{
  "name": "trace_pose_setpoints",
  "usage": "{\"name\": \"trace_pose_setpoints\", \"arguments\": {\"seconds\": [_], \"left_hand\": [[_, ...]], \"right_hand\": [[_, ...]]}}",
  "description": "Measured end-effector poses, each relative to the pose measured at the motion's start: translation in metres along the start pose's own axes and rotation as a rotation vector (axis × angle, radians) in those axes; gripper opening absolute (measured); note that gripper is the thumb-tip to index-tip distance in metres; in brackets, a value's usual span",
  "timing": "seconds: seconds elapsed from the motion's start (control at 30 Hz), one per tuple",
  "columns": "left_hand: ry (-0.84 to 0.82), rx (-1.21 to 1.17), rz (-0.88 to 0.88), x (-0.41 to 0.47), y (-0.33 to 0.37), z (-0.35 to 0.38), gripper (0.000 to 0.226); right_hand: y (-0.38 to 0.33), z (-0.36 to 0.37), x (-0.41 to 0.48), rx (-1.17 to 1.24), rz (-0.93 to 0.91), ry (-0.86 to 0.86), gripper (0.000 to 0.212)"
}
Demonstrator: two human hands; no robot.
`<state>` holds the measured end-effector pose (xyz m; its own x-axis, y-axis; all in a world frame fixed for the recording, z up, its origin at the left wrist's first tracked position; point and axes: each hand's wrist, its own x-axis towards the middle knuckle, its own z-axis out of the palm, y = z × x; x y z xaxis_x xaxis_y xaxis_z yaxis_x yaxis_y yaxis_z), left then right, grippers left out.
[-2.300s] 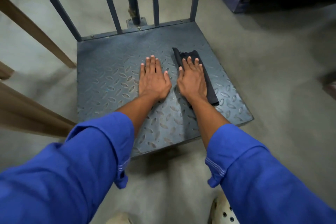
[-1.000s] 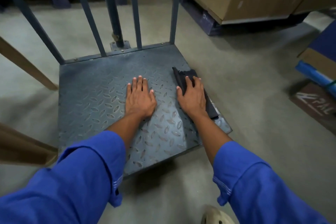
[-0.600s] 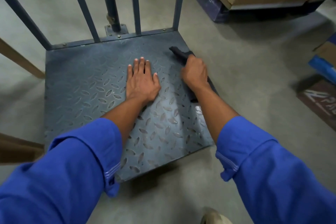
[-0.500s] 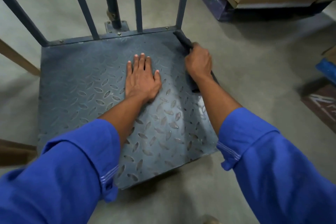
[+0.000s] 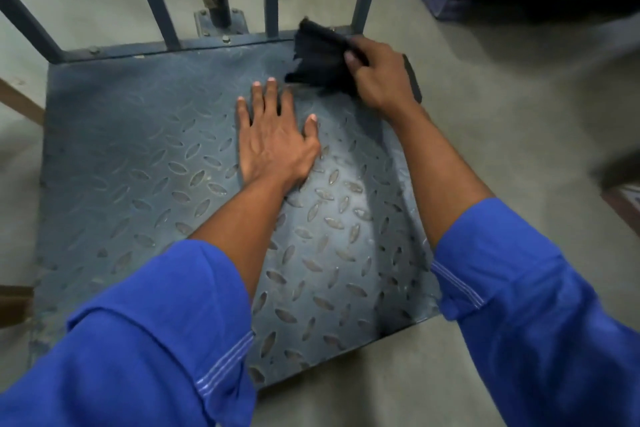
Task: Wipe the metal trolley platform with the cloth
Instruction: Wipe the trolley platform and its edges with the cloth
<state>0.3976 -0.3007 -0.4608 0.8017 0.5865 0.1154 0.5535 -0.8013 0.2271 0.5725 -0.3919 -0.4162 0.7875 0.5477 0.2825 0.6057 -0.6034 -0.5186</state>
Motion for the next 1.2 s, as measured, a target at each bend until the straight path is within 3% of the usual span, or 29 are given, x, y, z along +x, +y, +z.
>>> {"name": "trace_pose_setpoints", "arguments": {"seconds": [0.07,0.1,0.23,0.33,0.4,0.53,0.67,0.87,0.97,1.07,1.2], "left_hand": [[-0.001,-0.021,0.002,0.0,0.002,-0.002,0.075],[-0.002,-0.023,0.004,-0.001,0.003,-0.003,0.075],[0.042,-0.091,-0.034,0.001,0.003,-0.003,0.076],[0.166,-0.195,-0.042,0.004,0.001,-0.008,0.084],[0.22,-0.17,0.042,0.019,-0.001,-0.015,0.094],[-0.017,-0.021,0.338,0.061,-0.009,-0.014,0.073],[-0.04,-0.071,0.301,0.067,-0.013,-0.005,0.062],[0.002,-0.186,0.186,0.055,-0.02,-0.015,0.069],[0.045,-0.198,0.088,0.05,-0.041,-0.02,0.066],[-0.011,-0.092,0.004,0.048,-0.059,-0.018,0.065],[-0.059,-0.005,0.017,0.038,-0.062,-0.017,0.067]], "right_hand": [[0.007,-0.008,-0.003,0.048,0.1,0.24,0.033],[0.011,-0.005,-0.004,0.02,0.164,0.27,0.035],[0.006,0.029,-0.003,-0.277,0.165,-0.205,0.045],[-0.011,0.028,-0.007,-0.298,0.066,-0.299,0.046],[-0.022,0.02,-0.016,-0.26,-0.038,-0.374,0.044],[-0.011,0.002,-0.026,-0.071,-0.143,-0.36,0.044],[0.024,-0.013,-0.026,-0.21,0.021,-0.264,0.063],[0.016,-0.019,-0.022,-0.23,0.045,-0.493,0.069],[-0.003,-0.013,-0.03,-0.26,-0.077,-0.485,0.075],[-0.009,0.011,-0.033,-0.261,-0.128,-0.45,0.066],[0.003,0.032,-0.023,-0.301,0.092,-0.259,0.055]]}}
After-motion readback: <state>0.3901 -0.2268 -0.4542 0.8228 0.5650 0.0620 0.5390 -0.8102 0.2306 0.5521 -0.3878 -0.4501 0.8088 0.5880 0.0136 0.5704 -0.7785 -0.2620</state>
